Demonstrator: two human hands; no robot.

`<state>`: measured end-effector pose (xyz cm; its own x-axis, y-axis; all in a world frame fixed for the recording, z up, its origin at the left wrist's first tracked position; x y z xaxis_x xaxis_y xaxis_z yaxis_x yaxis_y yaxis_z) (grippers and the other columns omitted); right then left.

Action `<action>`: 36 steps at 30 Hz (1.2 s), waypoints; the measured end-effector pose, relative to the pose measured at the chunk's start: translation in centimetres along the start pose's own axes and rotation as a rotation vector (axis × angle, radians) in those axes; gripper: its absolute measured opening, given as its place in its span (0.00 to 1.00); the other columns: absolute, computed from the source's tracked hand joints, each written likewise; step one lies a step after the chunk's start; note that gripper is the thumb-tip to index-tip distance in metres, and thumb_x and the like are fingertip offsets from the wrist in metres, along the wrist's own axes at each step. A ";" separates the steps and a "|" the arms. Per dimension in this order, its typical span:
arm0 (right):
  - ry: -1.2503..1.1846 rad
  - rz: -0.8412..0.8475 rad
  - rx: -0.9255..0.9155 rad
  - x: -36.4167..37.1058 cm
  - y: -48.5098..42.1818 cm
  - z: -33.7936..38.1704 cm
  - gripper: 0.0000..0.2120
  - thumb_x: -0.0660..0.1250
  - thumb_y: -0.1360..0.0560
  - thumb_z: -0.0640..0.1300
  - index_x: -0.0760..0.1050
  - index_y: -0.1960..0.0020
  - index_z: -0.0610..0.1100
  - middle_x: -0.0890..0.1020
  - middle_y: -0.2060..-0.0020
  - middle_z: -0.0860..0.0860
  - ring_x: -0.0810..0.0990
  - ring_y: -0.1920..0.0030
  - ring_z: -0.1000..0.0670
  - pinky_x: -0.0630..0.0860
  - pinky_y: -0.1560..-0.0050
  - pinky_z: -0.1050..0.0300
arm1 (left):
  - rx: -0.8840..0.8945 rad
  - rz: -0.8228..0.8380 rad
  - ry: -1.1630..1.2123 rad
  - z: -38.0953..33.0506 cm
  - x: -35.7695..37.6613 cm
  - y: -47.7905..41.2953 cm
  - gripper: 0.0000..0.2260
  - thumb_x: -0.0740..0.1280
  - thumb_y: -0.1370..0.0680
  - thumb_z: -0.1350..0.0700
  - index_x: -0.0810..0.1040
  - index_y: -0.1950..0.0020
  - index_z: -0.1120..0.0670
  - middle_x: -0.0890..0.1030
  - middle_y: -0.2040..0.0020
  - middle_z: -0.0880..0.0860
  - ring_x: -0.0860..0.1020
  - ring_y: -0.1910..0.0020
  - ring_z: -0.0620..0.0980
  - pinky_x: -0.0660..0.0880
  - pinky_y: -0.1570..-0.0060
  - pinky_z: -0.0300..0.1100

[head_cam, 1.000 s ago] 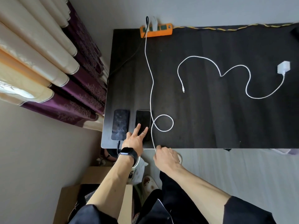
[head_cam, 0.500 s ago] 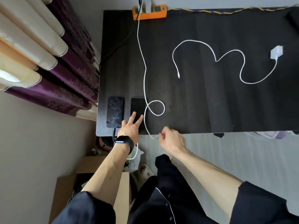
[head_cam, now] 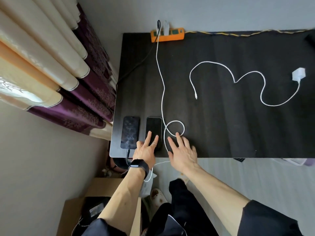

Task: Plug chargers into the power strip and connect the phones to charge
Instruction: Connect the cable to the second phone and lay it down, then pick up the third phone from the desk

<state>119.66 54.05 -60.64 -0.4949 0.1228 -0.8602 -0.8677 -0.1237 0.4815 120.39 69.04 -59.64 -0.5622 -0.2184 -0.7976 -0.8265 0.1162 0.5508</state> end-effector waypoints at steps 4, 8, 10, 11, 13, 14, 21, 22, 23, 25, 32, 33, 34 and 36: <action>-0.054 0.006 0.096 0.0 0.4 -2.1 0.33 0.57 0.19 0.57 0.51 0.19 0.51 0.48 0.18 0.50 0.51 0.20 0.45 0.66 0.29 0.36 | -0.025 -0.008 0.011 -0.5 -0.6 -1.6 0.37 0.59 0.22 0.66 0.47 0.19 0.43 0.40 0.18 0.48 0.62 0.35 0.58 0.70 0.35 0.45; -0.098 0.049 0.073 -0.6 0.3 -3.2 0.33 0.57 0.19 0.57 0.51 0.18 0.48 0.46 0.17 0.51 0.50 0.19 0.46 0.67 0.28 0.42 | -0.036 0.032 0.008 -1.0 -0.4 -1.3 0.40 0.58 0.24 0.69 0.46 0.19 0.42 0.39 0.19 0.46 0.62 0.32 0.59 0.71 0.34 0.46; -0.145 0.074 0.053 -0.9 0.6 -3.3 0.32 0.57 0.18 0.57 0.52 0.18 0.48 0.44 0.17 0.52 0.50 0.19 0.45 0.66 0.27 0.44 | -0.037 0.055 -0.007 -1.1 -0.2 -0.8 0.40 0.59 0.23 0.68 0.46 0.19 0.42 0.39 0.19 0.46 0.61 0.31 0.59 0.71 0.33 0.47; -0.173 0.073 0.047 -1.1 0.9 -3.3 0.32 0.57 0.18 0.56 0.52 0.18 0.49 0.44 0.17 0.52 0.53 0.20 0.44 0.66 0.27 0.44 | -0.041 0.059 -0.007 -1.1 -0.2 -0.6 0.39 0.60 0.22 0.68 0.46 0.19 0.42 0.39 0.19 0.46 0.61 0.31 0.59 0.71 0.33 0.47; -0.233 0.045 0.042 -1.8 1.6 -3.2 0.32 0.58 0.19 0.56 0.53 0.19 0.50 0.45 0.17 0.53 0.59 0.22 0.41 0.67 0.27 0.44 | -0.041 0.049 -0.003 -1.1 -0.5 -0.6 0.38 0.60 0.22 0.67 0.47 0.19 0.42 0.40 0.18 0.46 0.62 0.31 0.59 0.70 0.32 0.47; -0.259 0.029 0.036 -2.2 2.1 -3.2 0.32 0.59 0.19 0.56 0.53 0.19 0.50 0.46 0.17 0.53 0.61 0.23 0.41 0.67 0.27 0.45 | -0.035 0.046 -0.003 -1.1 -0.7 -0.5 0.37 0.60 0.21 0.66 0.47 0.19 0.42 0.40 0.18 0.46 0.62 0.30 0.58 0.70 0.32 0.47; -0.361 -0.101 0.019 -7.4 6.7 -5.7 0.28 0.60 0.19 0.53 0.61 0.21 0.52 0.62 0.20 0.51 0.62 0.23 0.43 0.60 0.23 0.51 | -0.007 0.010 -0.030 -3.2 -3.1 0.8 0.29 0.61 0.21 0.57 0.59 0.21 0.42 0.48 0.18 0.49 0.57 0.23 0.60 0.63 0.27 0.54; -0.380 -0.137 0.027 -8.6 7.5 -6.5 0.27 0.60 0.19 0.53 0.63 0.21 0.52 0.65 0.21 0.51 0.62 0.23 0.45 0.59 0.24 0.53 | 0.018 -0.013 -0.013 -4.7 -4.0 1.0 0.28 0.62 0.21 0.55 0.60 0.21 0.43 0.50 0.18 0.51 0.56 0.23 0.60 0.62 0.26 0.54; -0.405 -0.168 0.037 -9.5 8.3 -7.4 0.26 0.61 0.19 0.53 0.65 0.22 0.53 0.67 0.22 0.52 0.63 0.23 0.46 0.59 0.24 0.55 | 0.047 -0.035 0.006 -6.2 -4.9 1.3 0.28 0.62 0.21 0.54 0.61 0.22 0.43 0.53 0.18 0.52 0.56 0.22 0.60 0.61 0.26 0.53; -0.472 -0.223 0.069 -11.3 10.4 -9.9 0.24 0.63 0.20 0.53 0.68 0.24 0.53 0.70 0.25 0.54 0.65 0.25 0.49 0.59 0.26 0.59 | 0.127 -0.086 0.039 -10.1 -6.5 1.9 0.28 0.63 0.22 0.54 0.63 0.22 0.45 0.56 0.19 0.55 0.57 0.22 0.59 0.59 0.25 0.51; -0.682 -0.341 0.174 -15.7 15.3 -21.9 0.21 0.65 0.20 0.51 0.72 0.27 0.53 0.77 0.31 0.57 0.72 0.31 0.50 0.64 0.34 0.64 | 0.265 -0.189 0.088 -24.0 -9.3 2.1 0.27 0.65 0.22 0.52 0.65 0.23 0.46 0.61 0.21 0.55 0.63 0.25 0.59 0.63 0.28 0.49; -0.695 -0.359 0.180 -16.4 15.8 -23.8 0.20 0.65 0.20 0.51 0.72 0.28 0.54 0.77 0.32 0.57 0.72 0.31 0.50 0.64 0.36 0.65 | 0.274 -0.184 0.091 -26.1 -9.3 1.8 0.27 0.65 0.22 0.52 0.65 0.23 0.47 0.61 0.21 0.55 0.62 0.25 0.59 0.63 0.27 0.49; -0.703 -0.384 0.188 -17.3 16.3 -26.0 0.20 0.66 0.20 0.51 0.73 0.28 0.54 0.78 0.32 0.57 0.73 0.32 0.51 0.63 0.37 0.66 | 0.291 -0.177 0.084 -28.6 -9.2 1.4 0.27 0.65 0.22 0.52 0.65 0.23 0.47 0.61 0.21 0.55 0.62 0.25 0.59 0.63 0.27 0.49; -0.709 -0.421 0.207 -18.7 16.9 -30.3 0.20 0.66 0.20 0.50 0.74 0.29 0.54 0.79 0.33 0.57 0.74 0.33 0.51 0.63 0.39 0.67 | 0.307 -0.159 0.080 -33.1 -8.8 0.5 0.27 0.64 0.22 0.52 0.64 0.23 0.48 0.60 0.21 0.55 0.62 0.25 0.59 0.63 0.27 0.49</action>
<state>115.67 19.77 -41.47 0.0189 0.7149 -0.6990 -0.9430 0.2450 0.2251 125.83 38.98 -44.17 -0.4317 -0.3307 -0.8392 -0.8802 0.3581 0.3116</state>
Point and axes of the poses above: each hand's wrist, its own y-axis away from the middle knuckle, its own x-axis out of the palm, z = x × y, the point moved 9 cm from there along -y, towards the middle knuckle
